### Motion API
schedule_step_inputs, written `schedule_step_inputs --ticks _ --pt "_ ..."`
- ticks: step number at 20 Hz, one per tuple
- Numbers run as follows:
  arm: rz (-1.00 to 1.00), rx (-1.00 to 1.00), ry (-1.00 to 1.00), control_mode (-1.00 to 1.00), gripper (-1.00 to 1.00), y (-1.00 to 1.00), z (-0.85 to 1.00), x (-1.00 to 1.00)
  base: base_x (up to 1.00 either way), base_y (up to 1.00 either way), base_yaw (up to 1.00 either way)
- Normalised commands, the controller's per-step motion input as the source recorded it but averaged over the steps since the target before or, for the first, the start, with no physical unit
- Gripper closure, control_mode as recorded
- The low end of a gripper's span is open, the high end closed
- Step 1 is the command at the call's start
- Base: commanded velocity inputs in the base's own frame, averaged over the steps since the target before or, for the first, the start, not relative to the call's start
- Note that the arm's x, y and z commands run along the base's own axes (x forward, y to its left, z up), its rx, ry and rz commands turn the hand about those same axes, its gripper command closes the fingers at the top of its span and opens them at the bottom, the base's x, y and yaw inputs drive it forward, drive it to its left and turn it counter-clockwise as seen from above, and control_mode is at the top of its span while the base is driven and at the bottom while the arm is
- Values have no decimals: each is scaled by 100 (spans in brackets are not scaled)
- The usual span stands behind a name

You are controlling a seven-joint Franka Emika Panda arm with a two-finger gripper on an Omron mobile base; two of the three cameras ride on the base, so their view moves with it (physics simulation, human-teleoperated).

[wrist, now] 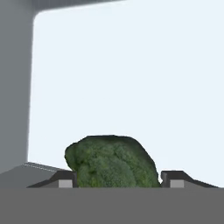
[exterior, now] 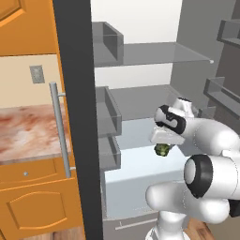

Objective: Place the broccoli and cucumber inside the fridge drawer. Close the drawer after placing the vegetables.

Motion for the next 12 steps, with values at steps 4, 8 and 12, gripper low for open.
schedule_step_inputs --ticks 4,8,12 --pt "0 0 0 -100 100 13 -76 8 0 0 0" --pt "0 0 0 -100 100 3 -88 -27 0 0 0" --pt "0 -2 0 -100 100 17 -84 -21 0 0 0"
